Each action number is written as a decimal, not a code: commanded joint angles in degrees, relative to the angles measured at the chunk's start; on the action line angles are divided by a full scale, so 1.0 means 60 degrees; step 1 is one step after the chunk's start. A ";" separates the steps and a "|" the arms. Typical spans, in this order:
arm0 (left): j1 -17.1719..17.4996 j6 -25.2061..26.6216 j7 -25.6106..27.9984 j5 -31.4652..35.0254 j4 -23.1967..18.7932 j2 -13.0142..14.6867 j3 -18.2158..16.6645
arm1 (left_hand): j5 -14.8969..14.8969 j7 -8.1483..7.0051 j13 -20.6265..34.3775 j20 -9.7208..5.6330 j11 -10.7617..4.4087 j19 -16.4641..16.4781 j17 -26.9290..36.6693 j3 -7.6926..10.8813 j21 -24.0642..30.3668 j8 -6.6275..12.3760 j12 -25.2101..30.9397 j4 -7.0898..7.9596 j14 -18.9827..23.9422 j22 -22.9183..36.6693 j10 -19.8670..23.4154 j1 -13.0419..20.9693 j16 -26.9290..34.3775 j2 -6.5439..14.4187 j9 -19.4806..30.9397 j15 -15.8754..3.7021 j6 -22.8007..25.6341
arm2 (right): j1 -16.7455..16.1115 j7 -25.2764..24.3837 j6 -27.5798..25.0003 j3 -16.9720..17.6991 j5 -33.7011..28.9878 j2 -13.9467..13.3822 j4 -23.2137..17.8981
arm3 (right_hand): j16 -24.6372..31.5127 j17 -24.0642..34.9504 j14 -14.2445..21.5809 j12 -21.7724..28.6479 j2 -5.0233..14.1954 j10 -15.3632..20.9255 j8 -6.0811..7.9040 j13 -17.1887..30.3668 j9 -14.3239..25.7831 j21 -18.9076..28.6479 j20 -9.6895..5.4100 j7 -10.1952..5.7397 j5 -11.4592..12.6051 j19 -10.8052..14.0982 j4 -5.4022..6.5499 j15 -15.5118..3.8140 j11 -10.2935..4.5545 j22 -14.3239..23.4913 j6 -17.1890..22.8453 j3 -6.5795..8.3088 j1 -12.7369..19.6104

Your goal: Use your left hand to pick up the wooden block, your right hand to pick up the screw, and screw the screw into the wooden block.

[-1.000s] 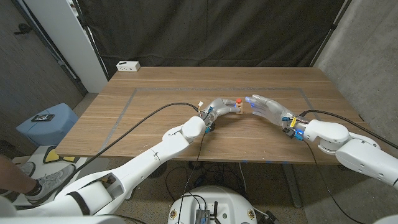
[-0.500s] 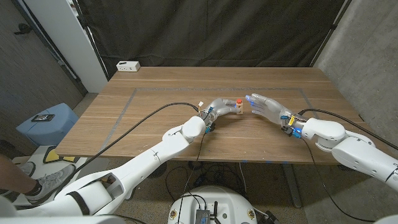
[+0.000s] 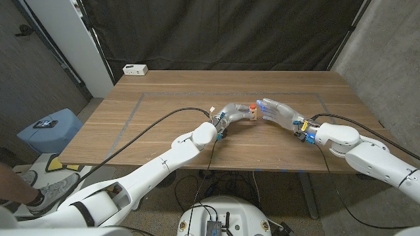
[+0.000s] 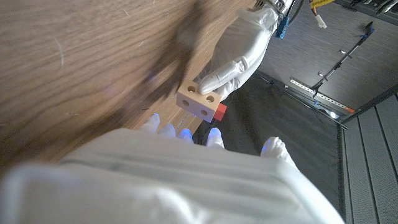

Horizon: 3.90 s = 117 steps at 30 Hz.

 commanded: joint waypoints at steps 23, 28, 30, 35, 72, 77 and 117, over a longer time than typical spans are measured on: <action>0.0028 0.0083 0.0014 -0.0098 0.0017 -0.0022 -0.0036 | 0.0060 0.0050 0.0070 0.0063 -0.0012 0.0026 0.0021 0.0013 0.0055 0.0076 0.0029 0.0047 0.0091 0.0044 0.0060 -0.0013 0.0097 0.0127 0.0032 -0.0553 0.0080 | 0.0226 0.0216 -0.0006 -0.0297 -0.0015 0.0105 0.0035 | 0.0033 0.0051 -0.2045 0.0000 0.0074 -0.2115 0.0143 0.0027 0.0014 0.0031 0.0004 0.0037 0.0104 -0.0109 0.0133 0.0028 -0.0049 0.0059 0.0167 -0.0008 -0.0191; 0.0035 0.0089 0.0009 -0.0130 0.0020 -0.0019 -0.0048 | 0.0061 0.0043 0.0077 0.0064 -0.0012 0.0024 0.0022 0.0012 0.0053 0.0083 0.0027 0.0048 0.0094 0.0044 0.0060 -0.0012 0.0098 0.0130 0.0032 -0.0557 0.0101 | 0.0192 0.0188 -0.0057 -0.0278 0.0019 0.0063 -0.0040 | 0.0037 0.0052 -0.2039 0.0006 0.0076 -0.2103 0.0153 0.0027 0.0014 0.0034 0.0004 0.0035 0.0107 -0.0107 0.0142 0.0024 -0.0052 0.0059 0.0192 -0.0010 -0.0195; 0.0043 0.0103 0.0003 -0.0153 0.0011 -0.0015 -0.0058 | 0.0061 0.0035 0.0078 0.0066 -0.0011 0.0021 0.0021 0.0010 0.0052 0.0082 0.0027 0.0048 0.0095 0.0044 0.0059 -0.0013 0.0098 0.0127 0.0032 -0.0563 0.0099 | 0.0161 0.0164 -0.0062 -0.0266 0.0022 0.0044 -0.0073 | 0.0038 0.0052 -0.2038 0.0007 0.0076 -0.2102 0.0158 0.0027 0.0014 0.0033 0.0008 0.0040 0.0109 -0.0110 0.0145 0.0022 -0.0053 0.0059 0.0203 -0.0011 -0.0196; 0.0053 0.0090 0.0003 -0.0171 0.0010 -0.0006 -0.0062 | 0.0063 0.0040 0.0086 0.0079 -0.0010 0.0023 0.0022 0.0011 0.0052 0.0079 0.0023 0.0049 0.0088 0.0044 0.0053 -0.0009 0.0095 0.0135 0.0032 -0.0555 0.0097 | 0.0082 0.0101 -0.0107 -0.0229 0.0059 -0.0010 -0.0162 | 0.0039 0.0052 -0.2037 0.0012 0.0077 -0.2095 0.0168 0.0027 0.0014 0.0035 0.0003 0.0040 0.0112 -0.0110 0.0151 0.0024 -0.0048 0.0059 0.0231 -0.0013 -0.0197; 0.0046 0.0073 -0.0072 -0.0303 0.0040 0.0010 -0.0089 | 0.0067 0.0059 0.0134 0.0082 -0.0008 0.0016 0.0020 -0.0003 0.0046 0.0069 0.0016 0.0040 0.0092 0.0045 0.0057 0.0011 0.0092 0.0129 0.0033 -0.0546 0.0084 | -0.0479 -0.0001 -0.0282 0.0026 0.0276 -0.0500 -0.0832 | 0.0048 0.0045 -0.2021 0.0030 0.0100 -0.2060 0.0206 0.0026 0.0013 0.0046 -0.0028 0.0024 0.0140 -0.0101 0.0184 0.0017 -0.0042 0.0058 0.0395 -0.0007 -0.0175; 0.0043 0.0042 -0.0075 -0.0303 0.0061 0.0010 -0.0086 | 0.0067 0.0059 0.0140 0.0092 -0.0008 0.0012 0.0021 -0.0004 0.0044 0.0064 0.0016 0.0042 0.0095 0.0045 0.0058 0.0012 0.0094 0.0133 0.0033 -0.0531 0.0075 | -0.0435 0.0059 -0.0249 -0.0033 0.0287 -0.0424 -0.0818 | 0.0048 0.0043 -0.2021 0.0031 0.0103 -0.2058 0.0218 0.0026 0.0013 0.0050 -0.0031 0.0024 0.0144 -0.0093 0.0187 0.0014 -0.0038 0.0058 0.0437 -0.0005 -0.0171; 0.0054 0.0173 -0.0067 -0.0215 -0.0102 0.0108 -0.0088 | 0.0067 0.0072 0.0183 0.0062 -0.0008 0.0024 0.0024 -0.0021 0.0047 0.0064 0.0009 0.0053 0.0087 0.0045 0.0063 0.0008 0.0092 0.0142 0.0034 -0.0547 0.0083 | -0.0660 -0.0219 0.0011 0.0408 0.0302 -0.0549 -0.0746 | 0.0053 0.0033 -0.1999 0.0059 0.0111 -0.1962 0.0207 0.0026 0.0015 0.0058 -0.0045 0.0132 0.0165 -0.0062 0.0206 0.0014 -0.0022 0.0058 0.0574 0.0004 -0.0137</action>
